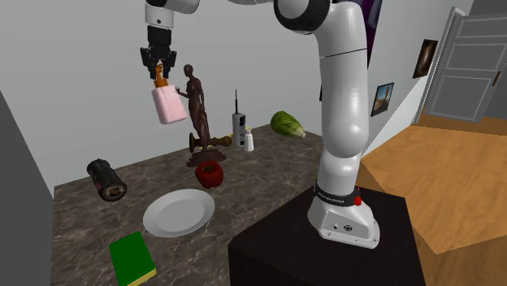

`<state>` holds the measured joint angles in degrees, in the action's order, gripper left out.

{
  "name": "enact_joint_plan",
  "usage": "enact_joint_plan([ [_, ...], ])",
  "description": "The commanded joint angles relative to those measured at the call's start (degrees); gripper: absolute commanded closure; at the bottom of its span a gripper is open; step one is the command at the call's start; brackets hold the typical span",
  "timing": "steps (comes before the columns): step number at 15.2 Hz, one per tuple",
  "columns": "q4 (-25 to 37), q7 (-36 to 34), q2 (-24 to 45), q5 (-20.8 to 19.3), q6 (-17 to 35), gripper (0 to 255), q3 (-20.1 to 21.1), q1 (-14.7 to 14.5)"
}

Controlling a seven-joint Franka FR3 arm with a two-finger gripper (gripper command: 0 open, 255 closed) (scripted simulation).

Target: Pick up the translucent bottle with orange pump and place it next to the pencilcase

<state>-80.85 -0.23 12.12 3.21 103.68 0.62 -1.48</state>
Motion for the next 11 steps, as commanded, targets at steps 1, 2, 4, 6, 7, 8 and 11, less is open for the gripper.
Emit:
enact_joint_plan([
  [1,-1.84,0.0,-0.23,0.0,1.66,255,0.03,-0.05],
  [2,-2.81,0.05,-0.37,0.01,2.49,255,0.03,-0.06],
  [4,-4.66,0.13,-0.59,0.04,4.12,255,0.03,-0.06],
  [6,-6.43,0.22,-0.75,0.07,5.72,255,0.04,-0.07],
  [7,-7.27,0.26,-0.81,0.08,6.51,255,0.04,-0.07],
  [8,-8.1,0.3,-0.85,0.1,7.29,255,0.04,-0.07],
  [11,-10.47,0.43,-0.89,0.15,9.61,255,0.05,-0.08],
])
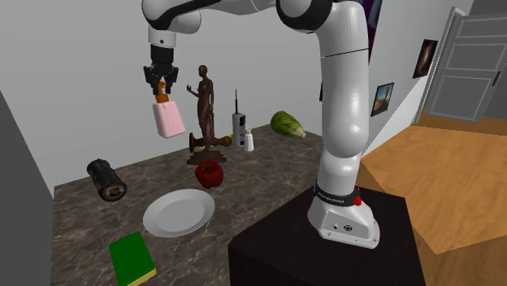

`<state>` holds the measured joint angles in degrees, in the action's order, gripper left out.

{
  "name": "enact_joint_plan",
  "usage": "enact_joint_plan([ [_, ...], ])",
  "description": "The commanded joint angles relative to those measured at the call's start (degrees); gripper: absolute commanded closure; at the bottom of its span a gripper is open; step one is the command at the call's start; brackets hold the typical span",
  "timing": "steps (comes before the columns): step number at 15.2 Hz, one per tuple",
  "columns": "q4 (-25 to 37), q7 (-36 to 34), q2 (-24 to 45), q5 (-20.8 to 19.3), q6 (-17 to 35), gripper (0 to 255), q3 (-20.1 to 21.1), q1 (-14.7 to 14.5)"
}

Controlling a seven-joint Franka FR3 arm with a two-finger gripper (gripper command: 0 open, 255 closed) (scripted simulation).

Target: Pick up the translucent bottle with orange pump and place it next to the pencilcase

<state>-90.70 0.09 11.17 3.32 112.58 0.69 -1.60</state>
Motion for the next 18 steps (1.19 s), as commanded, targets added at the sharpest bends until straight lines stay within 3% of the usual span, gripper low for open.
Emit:
enact_joint_plan([
  [1,-1.37,0.15,0.08,0.05,1.48,255,-0.01,0.03],
  [18,-11.62,0.89,2.23,0.43,13.86,255,0.07,-0.01],
])
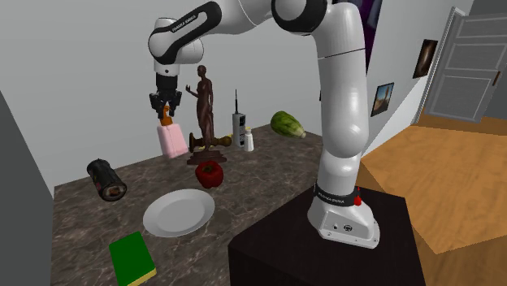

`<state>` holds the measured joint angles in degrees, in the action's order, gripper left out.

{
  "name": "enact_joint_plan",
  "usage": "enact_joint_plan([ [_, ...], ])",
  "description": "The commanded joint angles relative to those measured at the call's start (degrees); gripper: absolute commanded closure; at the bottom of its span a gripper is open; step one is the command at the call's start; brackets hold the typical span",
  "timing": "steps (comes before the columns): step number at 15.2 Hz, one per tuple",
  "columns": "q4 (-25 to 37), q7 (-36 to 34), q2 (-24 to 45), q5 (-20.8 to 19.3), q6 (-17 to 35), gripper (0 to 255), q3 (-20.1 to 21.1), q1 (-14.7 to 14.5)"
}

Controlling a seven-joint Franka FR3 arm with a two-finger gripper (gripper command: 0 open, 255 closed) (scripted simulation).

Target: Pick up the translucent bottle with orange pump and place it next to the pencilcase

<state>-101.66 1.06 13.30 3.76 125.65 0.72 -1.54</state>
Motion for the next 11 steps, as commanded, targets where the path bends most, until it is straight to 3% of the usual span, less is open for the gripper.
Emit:
enact_joint_plan([
  [1,-1.13,-0.03,0.33,0.02,1.49,255,0.04,-0.07],
  [5,-3.05,0.19,1.48,0.15,4.56,255,0.08,-0.08],
  [11,-3.05,0.19,1.48,0.15,4.56,255,0.08,-0.08],
])
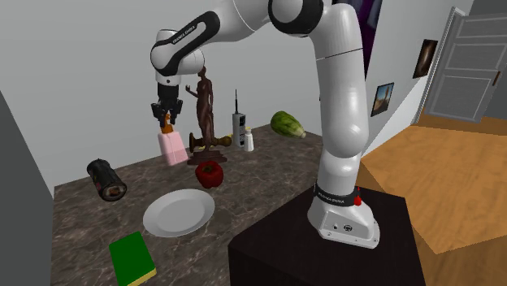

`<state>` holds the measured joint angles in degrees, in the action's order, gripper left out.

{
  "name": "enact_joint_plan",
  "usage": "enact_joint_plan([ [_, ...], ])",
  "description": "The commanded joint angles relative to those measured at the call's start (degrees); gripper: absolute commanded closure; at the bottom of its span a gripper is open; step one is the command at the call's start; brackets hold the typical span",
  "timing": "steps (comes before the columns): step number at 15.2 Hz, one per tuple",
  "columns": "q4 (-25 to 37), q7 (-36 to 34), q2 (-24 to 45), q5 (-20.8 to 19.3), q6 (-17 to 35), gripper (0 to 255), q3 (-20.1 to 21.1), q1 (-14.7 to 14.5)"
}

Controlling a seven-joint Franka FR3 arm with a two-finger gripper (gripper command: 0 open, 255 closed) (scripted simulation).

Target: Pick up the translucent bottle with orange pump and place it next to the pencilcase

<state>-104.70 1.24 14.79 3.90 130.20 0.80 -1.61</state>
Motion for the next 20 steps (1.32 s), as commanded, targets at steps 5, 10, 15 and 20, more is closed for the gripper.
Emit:
enact_joint_plan([
  [5,-0.01,0.0,-0.01,0.0,0.02,0,0.0,0.0],
  [10,0.92,-0.04,-2.13,-0.07,-3.04,0,-0.07,0.1],
  [15,2.03,-0.08,-3.84,-0.13,-5.86,0,-0.13,0.21],
  [20,2.03,-0.08,-3.84,-0.13,-5.86,0,-0.13,0.21],
])
